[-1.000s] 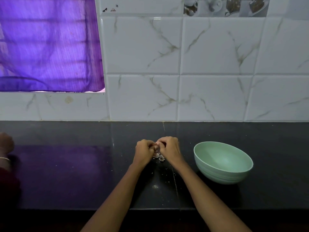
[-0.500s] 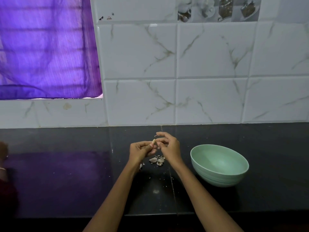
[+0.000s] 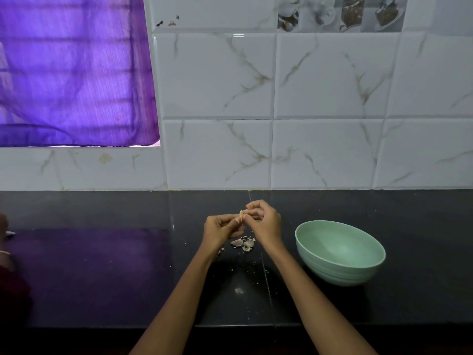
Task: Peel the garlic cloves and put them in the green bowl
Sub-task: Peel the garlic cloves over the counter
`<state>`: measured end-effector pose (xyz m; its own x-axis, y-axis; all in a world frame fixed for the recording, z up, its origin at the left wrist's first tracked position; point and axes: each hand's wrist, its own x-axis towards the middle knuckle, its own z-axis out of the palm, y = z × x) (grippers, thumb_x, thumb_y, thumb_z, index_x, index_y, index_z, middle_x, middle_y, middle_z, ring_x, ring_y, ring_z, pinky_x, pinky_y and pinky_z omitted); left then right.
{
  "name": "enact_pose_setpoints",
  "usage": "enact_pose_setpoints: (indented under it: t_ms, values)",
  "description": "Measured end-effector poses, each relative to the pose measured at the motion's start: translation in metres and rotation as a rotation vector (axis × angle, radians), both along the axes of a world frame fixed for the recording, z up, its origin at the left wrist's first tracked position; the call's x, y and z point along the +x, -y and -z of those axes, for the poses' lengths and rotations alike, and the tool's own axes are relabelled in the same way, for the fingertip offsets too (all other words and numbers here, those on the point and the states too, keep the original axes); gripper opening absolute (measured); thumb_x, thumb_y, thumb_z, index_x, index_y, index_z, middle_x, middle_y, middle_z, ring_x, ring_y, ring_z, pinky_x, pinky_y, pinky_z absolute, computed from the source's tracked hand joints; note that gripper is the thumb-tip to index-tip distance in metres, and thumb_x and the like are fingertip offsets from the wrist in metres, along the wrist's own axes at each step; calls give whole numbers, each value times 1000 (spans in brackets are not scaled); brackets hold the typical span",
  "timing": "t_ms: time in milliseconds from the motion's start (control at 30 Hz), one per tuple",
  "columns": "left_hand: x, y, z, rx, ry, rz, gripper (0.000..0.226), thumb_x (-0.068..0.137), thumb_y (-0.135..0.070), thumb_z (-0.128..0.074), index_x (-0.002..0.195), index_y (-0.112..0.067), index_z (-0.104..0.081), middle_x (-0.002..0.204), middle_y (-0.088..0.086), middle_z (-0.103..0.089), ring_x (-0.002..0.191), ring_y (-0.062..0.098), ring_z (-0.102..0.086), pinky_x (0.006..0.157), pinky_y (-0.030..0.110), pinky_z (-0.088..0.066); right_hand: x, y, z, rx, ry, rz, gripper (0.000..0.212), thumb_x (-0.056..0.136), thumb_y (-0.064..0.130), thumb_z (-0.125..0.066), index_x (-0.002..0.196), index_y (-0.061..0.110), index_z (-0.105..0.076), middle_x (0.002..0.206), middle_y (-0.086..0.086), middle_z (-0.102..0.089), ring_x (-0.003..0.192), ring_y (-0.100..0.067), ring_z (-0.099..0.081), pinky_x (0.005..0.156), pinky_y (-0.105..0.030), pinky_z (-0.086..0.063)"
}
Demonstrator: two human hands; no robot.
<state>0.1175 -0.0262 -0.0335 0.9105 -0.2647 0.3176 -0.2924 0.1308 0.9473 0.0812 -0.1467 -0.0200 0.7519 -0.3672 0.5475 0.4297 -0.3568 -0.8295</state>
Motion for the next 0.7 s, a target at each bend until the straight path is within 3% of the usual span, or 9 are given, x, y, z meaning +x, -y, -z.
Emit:
enact_pose_setpoints:
  t_ms: [267, 433, 567, 700]
  values:
    - [-4, -3, -6, -174, -162, 5, 4, 81, 7, -63, 83, 6, -66, 68, 11, -70, 63, 16, -70, 62, 21, -58, 0, -2, -1, -19, 2, -51, 15, 75, 2, -70, 80, 12, -60, 75, -11, -73, 63, -2, -65, 60, -13, -51]
    - [-6, -2, -8, -213, -91, 39, 20, 82, 10, -59, 99, 2, -66, 74, 5, -72, 69, 12, -71, 63, 18, -56, -4, -4, -1, 8, -1, -108, 29, 73, -2, -70, 84, 21, -57, 77, -11, -71, 64, -17, -67, 62, -24, -56]
    - [-6, 0, -9, -213, -139, 33, 15, 85, 11, -55, 93, 5, -66, 63, 3, -72, 62, 10, -70, 61, 17, -57, -3, -4, -1, -34, 17, -70, 34, 72, -5, -70, 94, 17, -55, 74, -3, -68, 60, -7, -64, 59, -18, -53]
    - [-6, -2, -10, -228, -195, 38, 11, 84, 10, -57, 86, 4, -66, 63, 6, -71, 60, 12, -70, 63, 18, -58, -3, -5, -3, -120, 55, -49, 40, 72, -6, -68, 105, 12, -56, 74, 2, -67, 64, 0, -62, 65, -10, -49]
